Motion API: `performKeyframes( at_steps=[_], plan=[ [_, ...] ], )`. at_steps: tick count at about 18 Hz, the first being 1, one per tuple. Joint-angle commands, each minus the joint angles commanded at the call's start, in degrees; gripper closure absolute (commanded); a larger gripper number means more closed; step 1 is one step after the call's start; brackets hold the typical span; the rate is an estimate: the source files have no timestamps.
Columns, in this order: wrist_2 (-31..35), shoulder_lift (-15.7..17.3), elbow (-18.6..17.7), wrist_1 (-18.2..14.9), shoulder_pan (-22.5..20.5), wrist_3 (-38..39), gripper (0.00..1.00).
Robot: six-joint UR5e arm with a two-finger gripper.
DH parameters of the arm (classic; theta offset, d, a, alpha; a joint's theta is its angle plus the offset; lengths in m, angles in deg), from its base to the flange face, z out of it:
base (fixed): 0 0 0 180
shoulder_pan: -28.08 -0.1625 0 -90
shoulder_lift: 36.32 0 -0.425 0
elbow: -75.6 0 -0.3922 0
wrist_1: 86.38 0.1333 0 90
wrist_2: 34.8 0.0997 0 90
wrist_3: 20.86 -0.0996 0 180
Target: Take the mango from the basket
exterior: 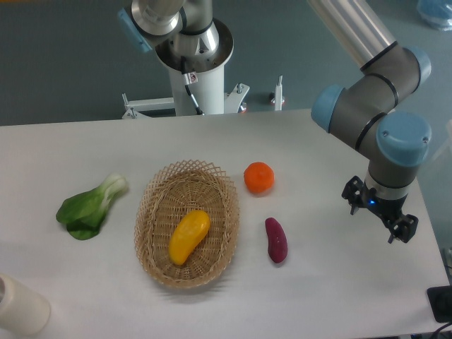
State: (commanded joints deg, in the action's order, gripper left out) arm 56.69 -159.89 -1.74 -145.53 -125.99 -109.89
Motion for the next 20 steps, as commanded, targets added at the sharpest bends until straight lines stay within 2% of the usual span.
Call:
performKeyframes(
  at_steps=[9, 13, 20],
  plan=[
    [-0.7, 0.18, 0.0, -0.09, 0.0, 0.35, 0.0],
    [-0.53, 0.53, -1.05, -0.09, 0.44, 1.31, 0.0],
    [-0.53, 1.05, -1.58, -0.17, 5.27, 11.42, 0.0]
  ],
)
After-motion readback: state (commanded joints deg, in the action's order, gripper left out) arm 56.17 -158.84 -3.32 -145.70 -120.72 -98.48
